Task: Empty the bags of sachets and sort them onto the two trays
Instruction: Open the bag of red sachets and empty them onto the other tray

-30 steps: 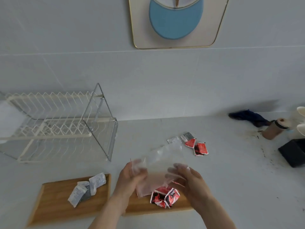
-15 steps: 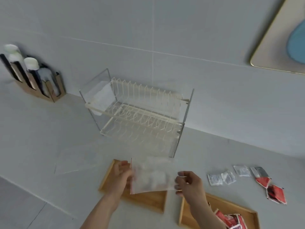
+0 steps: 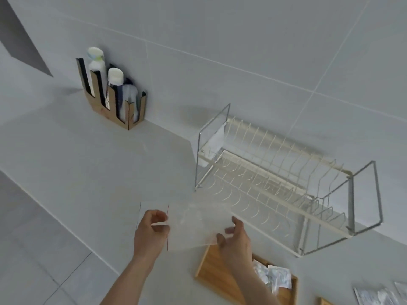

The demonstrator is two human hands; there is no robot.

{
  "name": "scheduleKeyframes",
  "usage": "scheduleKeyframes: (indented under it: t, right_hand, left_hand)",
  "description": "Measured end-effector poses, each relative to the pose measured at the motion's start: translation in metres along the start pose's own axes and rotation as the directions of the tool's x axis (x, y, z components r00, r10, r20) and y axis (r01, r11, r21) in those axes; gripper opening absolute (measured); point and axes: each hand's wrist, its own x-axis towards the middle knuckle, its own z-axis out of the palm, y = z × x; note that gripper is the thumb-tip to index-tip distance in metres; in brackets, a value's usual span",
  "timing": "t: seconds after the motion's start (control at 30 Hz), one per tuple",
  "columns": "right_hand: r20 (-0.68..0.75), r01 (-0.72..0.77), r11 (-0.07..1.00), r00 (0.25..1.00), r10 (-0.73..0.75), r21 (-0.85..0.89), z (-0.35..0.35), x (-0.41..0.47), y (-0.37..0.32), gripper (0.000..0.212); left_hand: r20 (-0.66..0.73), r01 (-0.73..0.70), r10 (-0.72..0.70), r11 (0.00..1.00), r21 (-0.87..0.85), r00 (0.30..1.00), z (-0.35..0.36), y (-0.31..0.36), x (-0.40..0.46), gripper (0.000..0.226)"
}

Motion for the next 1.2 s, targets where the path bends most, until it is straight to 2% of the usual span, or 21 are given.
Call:
scheduleKeyframes:
  t: [0.13, 0.33, 0.5, 0.73, 0.83, 0.97, 1.07, 1.2]
  right_hand:
    - [0.05, 0.031, 0.998, 0.998, -0.028, -0.061, 0.031, 0.007, -0.03, 0.074]
    - [0.147, 0.116, 0.976, 0.985, -0.089, -0.183, 0.069, 0.014, -0.049, 0.077]
    - [0.263, 0.116, 0.96, 0.964, -0.047, -0.254, 0.087, 0.021, -0.06, 0.091]
    - [0.306, 0.181, 0.889, 0.951, -0.049, -0.42, 0.094, 0.025, -0.055, 0.098]
    - [0.268, 0.233, 0.837, 0.957, -0.108, -0.496, 0.089, 0.026, -0.05, 0.096]
    - [0.205, 0.255, 0.757, 0.965, -0.162, -0.602, 0.077, 0.025, -0.043, 0.096]
    - [0.162, 0.254, 0.726, 0.967, -0.196, -0.639, 0.063, 0.021, -0.033, 0.097]
    - [0.101, 0.22, 0.726, 0.974, -0.204, -0.652, 0.039, 0.016, -0.013, 0.093]
  left_hand:
    - [-0.012, -0.049, 0.051, 0.995, 0.089, 0.999, -0.026, -0.005, 0.035, 0.034]
    - [-0.014, -0.122, 0.128, 0.969, 0.213, 0.992, -0.046, -0.017, 0.072, 0.034]
    - [0.061, -0.154, 0.142, 0.941, 0.302, 0.988, -0.054, -0.03, 0.087, 0.037]
    - [0.133, -0.221, 0.179, 0.861, 0.458, 0.975, -0.057, -0.034, 0.093, 0.041]
    - [0.15, -0.308, 0.271, 0.775, 0.552, 0.951, -0.055, -0.031, 0.094, 0.044]
    - [0.24, -0.452, 0.4, 0.604, 0.657, 0.884, -0.044, -0.024, 0.094, 0.065]
    - [0.343, -0.556, 0.465, 0.473, 0.684, 0.817, -0.03, -0.019, 0.092, 0.077]
    - [0.47, -0.658, 0.485, 0.359, 0.662, 0.737, -0.002, -0.012, 0.082, 0.081]
